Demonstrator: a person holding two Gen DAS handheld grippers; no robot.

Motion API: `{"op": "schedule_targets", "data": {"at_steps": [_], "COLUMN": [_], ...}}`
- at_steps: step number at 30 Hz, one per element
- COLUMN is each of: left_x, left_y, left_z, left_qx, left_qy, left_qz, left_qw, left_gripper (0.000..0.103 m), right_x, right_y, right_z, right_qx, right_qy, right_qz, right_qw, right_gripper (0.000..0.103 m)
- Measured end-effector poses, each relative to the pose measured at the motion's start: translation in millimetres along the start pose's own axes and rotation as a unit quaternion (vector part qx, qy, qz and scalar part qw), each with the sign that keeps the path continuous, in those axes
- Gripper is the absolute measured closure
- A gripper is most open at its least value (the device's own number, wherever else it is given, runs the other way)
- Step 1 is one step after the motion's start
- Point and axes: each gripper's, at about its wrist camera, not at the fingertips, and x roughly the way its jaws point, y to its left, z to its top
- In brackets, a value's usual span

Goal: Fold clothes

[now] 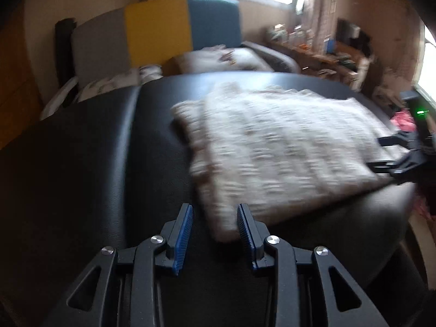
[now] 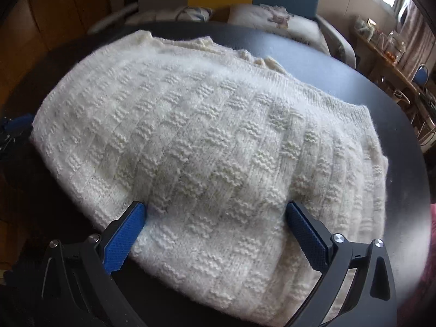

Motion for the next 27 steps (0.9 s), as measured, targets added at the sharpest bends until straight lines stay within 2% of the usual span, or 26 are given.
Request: {"op": "schedule_targets", "data": {"at_steps": [2, 4, 5, 9, 16, 19, 22, 25, 27], "left_x": [6, 24, 28, 14, 4, 16, 32, 43, 45], "left_y": [-7, -8, -3, 16, 36, 40, 42, 50, 55], "left_z": [2, 5, 6, 7, 9, 25, 33, 36, 36], "left_qx": [0.001, -0.006, -0.026, -0.069, -0.025, -0.013, -0.010, -0.016, -0.020], "left_qy": [0.001, 0.033, 0.038, 0.021, 0.002, 0.003, 0.021, 0.038, 0.043], "left_qz": [-0.011, 0.004, -0.003, -0.069, -0.138, -0.183, -0.236, -0.289, -0.304], "left_qw": [0.9999, 0.9994, 0.9990, 0.9950, 0.9902, 0.9831, 0.9714, 0.9563, 0.9516], "left_gripper": [0.068, 0.065, 0.065, 0.065, 0.066, 0.066, 0.066, 0.066, 0.066], "right_x": [3, 6, 7, 9, 5, 2, -3, -15, -23], "right_y": [-1, -1, -2, -3, 2, 0, -2, -8, -9], "right_z": [-5, -9, -9, -9, -13, -11, -8, 2, 11], "right_qx": [0.003, 0.005, 0.005, -0.002, -0.005, -0.006, -0.004, 0.023, 0.039], "right_qy": [-0.006, -0.012, -0.013, -0.018, -0.020, -0.014, -0.007, -0.021, -0.038], "right_qz": [-0.002, -0.004, -0.004, 0.007, 0.013, 0.020, 0.034, 0.074, 0.108], "right_qw": [1.000, 1.000, 1.000, 1.000, 1.000, 1.000, 0.999, 0.997, 0.993], "right_gripper": [0.000, 0.000, 0.000, 0.000, 0.000, 0.000, 0.000, 0.000, 0.000]}}
